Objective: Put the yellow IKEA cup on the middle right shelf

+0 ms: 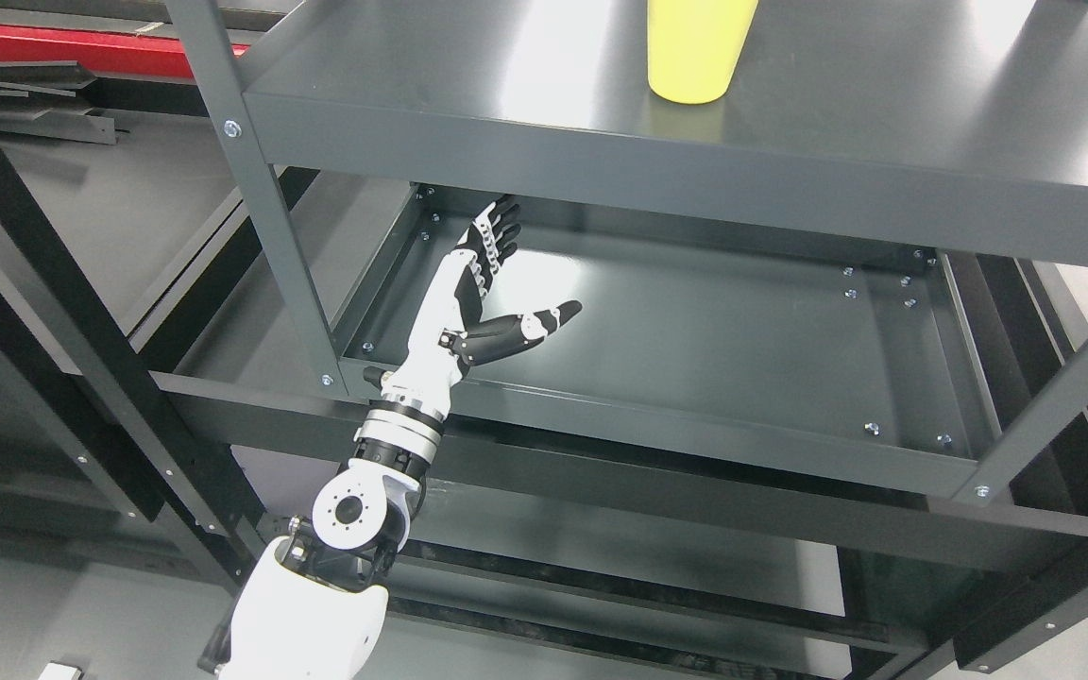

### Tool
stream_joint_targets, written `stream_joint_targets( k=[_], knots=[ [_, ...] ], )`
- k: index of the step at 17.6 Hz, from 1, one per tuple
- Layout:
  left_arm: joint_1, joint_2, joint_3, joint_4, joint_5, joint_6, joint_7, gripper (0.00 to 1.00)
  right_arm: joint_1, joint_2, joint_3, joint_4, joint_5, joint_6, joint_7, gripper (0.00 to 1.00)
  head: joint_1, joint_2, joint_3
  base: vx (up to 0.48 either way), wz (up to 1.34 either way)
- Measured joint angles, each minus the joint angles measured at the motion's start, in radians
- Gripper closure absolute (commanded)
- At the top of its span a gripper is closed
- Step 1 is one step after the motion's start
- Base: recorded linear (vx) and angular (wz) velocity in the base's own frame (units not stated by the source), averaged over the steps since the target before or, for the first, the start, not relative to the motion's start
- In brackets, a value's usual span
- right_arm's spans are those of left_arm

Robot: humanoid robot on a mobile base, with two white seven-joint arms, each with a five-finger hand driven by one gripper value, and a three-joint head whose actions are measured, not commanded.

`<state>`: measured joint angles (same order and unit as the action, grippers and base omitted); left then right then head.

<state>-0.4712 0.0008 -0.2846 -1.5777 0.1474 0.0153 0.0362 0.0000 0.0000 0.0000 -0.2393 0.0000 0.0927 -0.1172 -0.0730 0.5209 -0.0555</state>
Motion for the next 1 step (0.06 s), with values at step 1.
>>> stream_joint_targets(
  k=[1],
  knots=[
    [0.000,0.000,0.002,-0.002,0.000,0.000,0.000,0.01,0.000,0.000,0.000,0.000,0.000,0.000,0.000,0.01,0.0000,0.000,0.000,0.000,0.00]
  ],
)
